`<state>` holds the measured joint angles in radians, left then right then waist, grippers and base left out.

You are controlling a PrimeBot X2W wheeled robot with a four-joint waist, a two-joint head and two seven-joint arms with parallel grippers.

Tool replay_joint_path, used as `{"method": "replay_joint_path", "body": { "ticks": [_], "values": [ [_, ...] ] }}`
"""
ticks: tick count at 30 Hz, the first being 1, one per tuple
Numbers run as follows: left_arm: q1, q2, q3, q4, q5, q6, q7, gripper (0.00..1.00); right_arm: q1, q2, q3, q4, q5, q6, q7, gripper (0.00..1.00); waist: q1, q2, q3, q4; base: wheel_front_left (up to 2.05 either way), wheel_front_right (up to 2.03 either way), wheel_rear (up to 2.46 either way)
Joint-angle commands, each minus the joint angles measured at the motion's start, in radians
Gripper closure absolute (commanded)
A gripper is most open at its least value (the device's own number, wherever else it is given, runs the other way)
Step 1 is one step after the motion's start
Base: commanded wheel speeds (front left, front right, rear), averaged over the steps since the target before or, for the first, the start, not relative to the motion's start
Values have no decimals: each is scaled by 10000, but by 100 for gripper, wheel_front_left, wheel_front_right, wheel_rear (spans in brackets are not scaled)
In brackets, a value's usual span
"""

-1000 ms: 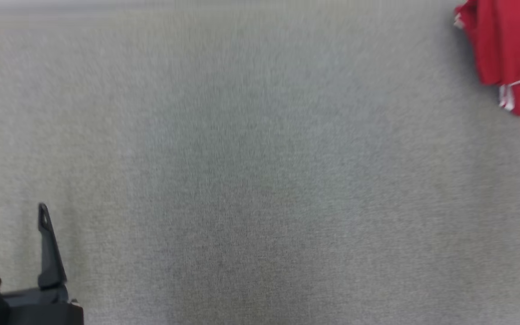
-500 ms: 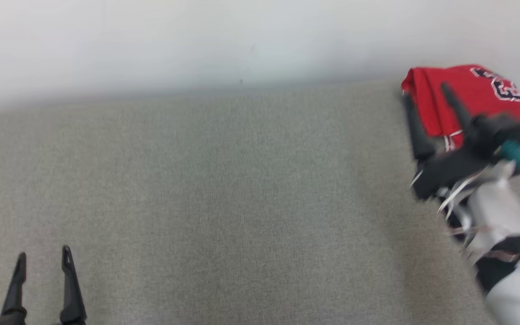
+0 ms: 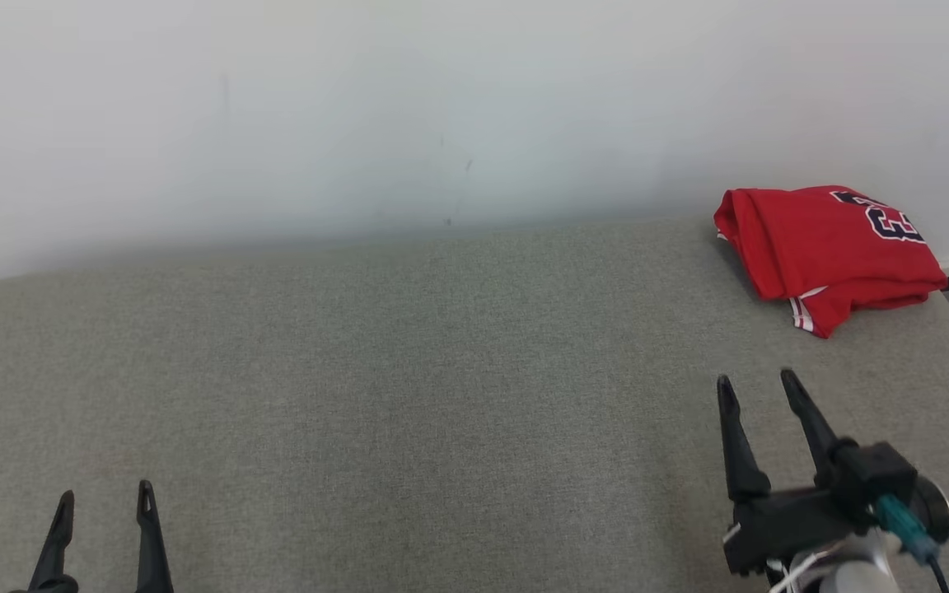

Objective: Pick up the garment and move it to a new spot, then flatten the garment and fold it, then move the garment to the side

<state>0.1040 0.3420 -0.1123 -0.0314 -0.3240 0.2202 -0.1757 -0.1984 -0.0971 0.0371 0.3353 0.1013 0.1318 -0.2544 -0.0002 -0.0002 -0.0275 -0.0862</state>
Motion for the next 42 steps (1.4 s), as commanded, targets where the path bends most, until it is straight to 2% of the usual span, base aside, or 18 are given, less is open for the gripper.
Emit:
{"method": "replay_joint_path", "body": {
  "ticks": [1, 5, 11, 17, 23, 24, 29, 42],
  "values": [
    [160, -5, 20, -20, 19, 50, -7, 0, 254, 117, -103, -141, -82, -24, 78, 0, 2, 2, -29, -10, 0, 0, 0],
    [229, 122, -96, -3, 175, 58, 87, 0, 1085, 372, -475, -934, -360, -23, 244, 0, 2, 2, -45, -65, 0, 0, 0],
    [237, 172, -337, -48, 150, -149, 119, 0, 1767, 465, -434, -1722, -486, -24, 508, 0, 2, 2, -88, -69, 0, 0, 0],
    [268, 36, -448, -22, -99, -246, 53, 0, 2020, 471, -287, -2003, -232, -25, 728, 0, 2, 2, -109, -35, 0, 0, 0],
    [320, 60, -353, -34, -137, -137, -8, 0, 2062, 473, -344, -2080, -130, -23, 783, 0, 2, 2, -131, -35, 0, 0, 0],
    [190, 41, -382, -41, -143, -159, 30, 100, 1987, 456, -322, -2027, -213, 0, 780, 100, 2, 1, -130, -35, 0, 0, 0],
    [201, -179, -501, 256, -260, -193, 23, 100, 2116, 460, -334, -1667, -93, 2, 829, 100, 3, 2, -129, -29, 0, 0, 0],
    [-137, -619, -217, 575, -2523, -749, 251, 100, 1763, 461, -724, -1427, 2527, -1, 1574, 100, 2, 2, -83, 64, 0, 0, 0]
  ]
}}
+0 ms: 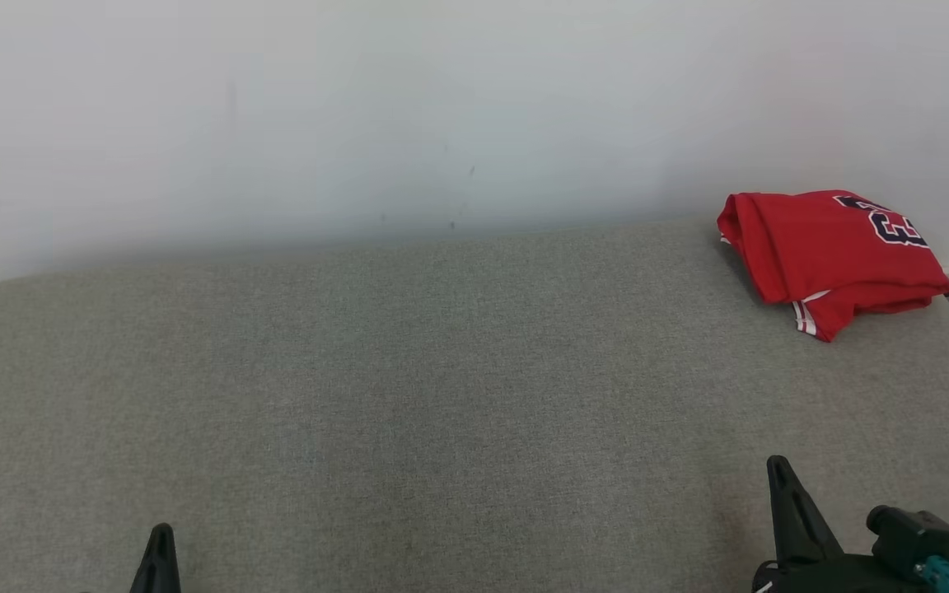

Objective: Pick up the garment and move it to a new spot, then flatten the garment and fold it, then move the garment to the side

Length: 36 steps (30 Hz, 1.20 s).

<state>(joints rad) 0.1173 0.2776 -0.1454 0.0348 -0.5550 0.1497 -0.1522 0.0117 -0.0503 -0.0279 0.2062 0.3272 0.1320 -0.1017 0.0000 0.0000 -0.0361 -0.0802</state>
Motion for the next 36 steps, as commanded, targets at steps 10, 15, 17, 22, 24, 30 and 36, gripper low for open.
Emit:
{"method": "replay_joint_path", "body": {
  "ticks": [10, 15, 17, 22, 24, 30, 36],
  "values": [
    [-536, -277, 305, 202, -1723, -453, 174, 100, -569, -6, -331, 32, 2012, -5, 538, 100, 0, 0, 37, 76, 0, 0, 0],
    [-642, -414, 397, 323, -2417, -636, 245, 100, -680, -6, -451, 108, 2816, -5, 770, 100, 0, 0, 54, 112, 0, 0, 0],
    [-692, -469, 431, 369, -2672, -709, 278, 100, -722, -6, -496, 136, 3122, -6, 854, 100, 0, 0, 61, 127, 0, 0, 0],
    [-795, -605, 513, 483, -3311, -877, 346, 100, -813, -6, -607, 207, 3864, -7, 1065, 100, 0, 0, 78, 163, 0, 0, 0],
    [-826, -656, 543, 530, -3569, -937, 373, 100, -858, -6, -648, 235, 4156, -7, 1146, 100, 0, 0, 85, 177, 0, 0, 0],
    [-941, -775, 626, 623, -4161, -1096, 438, 100, -934, -6, -752, 308, 4847, -8, 1345, 100, 0, 0, 103, 213, 0, 0, 0],
    [-1027, -923, 722, 736, -4832, -1271, 513, 100, -1055, -5, -866, 387, 5620, -9, 1565, 100, 0, 0, 123, 256, 0, 0, 0]
  ]
}}
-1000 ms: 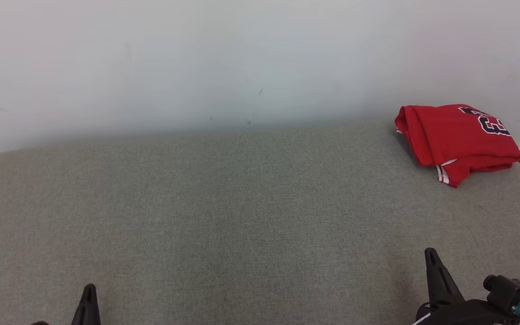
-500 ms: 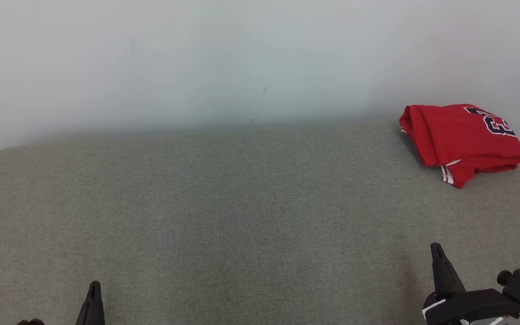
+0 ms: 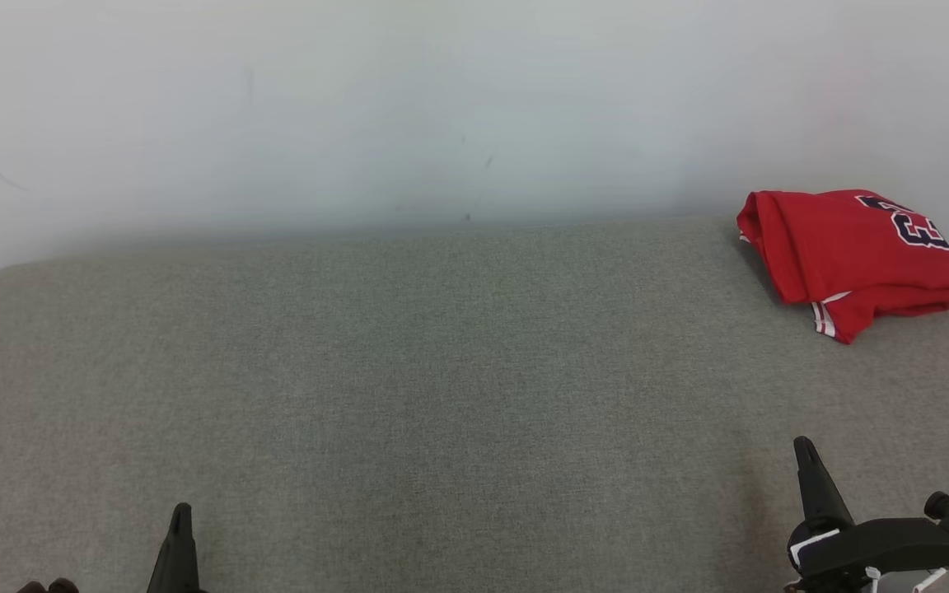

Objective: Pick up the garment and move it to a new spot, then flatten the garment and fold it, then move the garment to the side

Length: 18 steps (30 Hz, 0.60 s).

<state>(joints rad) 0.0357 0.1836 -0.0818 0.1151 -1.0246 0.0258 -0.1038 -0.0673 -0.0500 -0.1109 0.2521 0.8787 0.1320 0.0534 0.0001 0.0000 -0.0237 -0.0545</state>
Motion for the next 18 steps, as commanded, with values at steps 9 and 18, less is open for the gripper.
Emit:
{"method": "replay_joint_path", "body": {
  "ticks": [9, 18],
  "values": [
    [-350, -178, 209, 65, -1054, -289, 140, 100, -403, -9, -201, 29, 1204, -10, 333, 100, 0, 0, 32, 64, 0, 0, 0],
    [-499, -367, 338, 184, -1927, -505, 244, 100, -514, -8, -351, 132, 2206, -12, 616, 100, 0, 0, 64, 128, 0, 0, 0]
  ]
}}
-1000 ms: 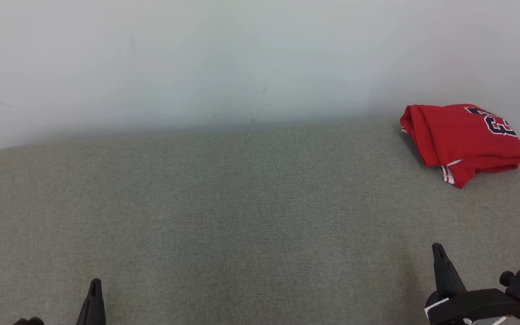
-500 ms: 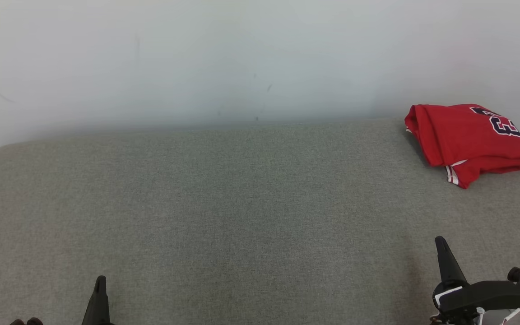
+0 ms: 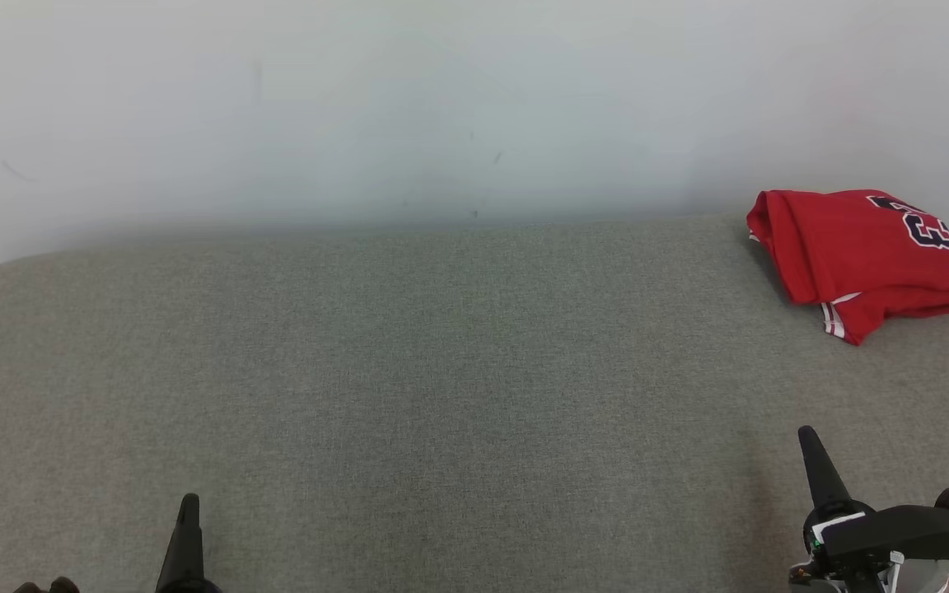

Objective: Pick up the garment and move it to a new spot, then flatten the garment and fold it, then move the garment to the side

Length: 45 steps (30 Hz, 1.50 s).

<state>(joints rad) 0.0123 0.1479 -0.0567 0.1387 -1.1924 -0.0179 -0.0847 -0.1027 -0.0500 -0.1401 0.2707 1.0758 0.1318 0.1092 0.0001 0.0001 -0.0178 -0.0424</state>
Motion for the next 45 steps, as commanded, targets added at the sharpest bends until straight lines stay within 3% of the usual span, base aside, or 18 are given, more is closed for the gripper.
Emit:
{"method": "replay_joint_path", "body": {
  "ticks": [1, 45],
  "values": [
    [-276, -32, 99, -38, -340, -98, 56, 100, -179, -8, -75, -45, 346, -10, 84, 100, -1, -1, 8, 14, 0, 0, 0],
    [-770, -772, 578, 512, -3613, -973, 473, 100, -645, -4, -654, 359, 4228, -18, 1200, 100, -1, -1, 162, 330, 0, 0, 0]
  ]
}}
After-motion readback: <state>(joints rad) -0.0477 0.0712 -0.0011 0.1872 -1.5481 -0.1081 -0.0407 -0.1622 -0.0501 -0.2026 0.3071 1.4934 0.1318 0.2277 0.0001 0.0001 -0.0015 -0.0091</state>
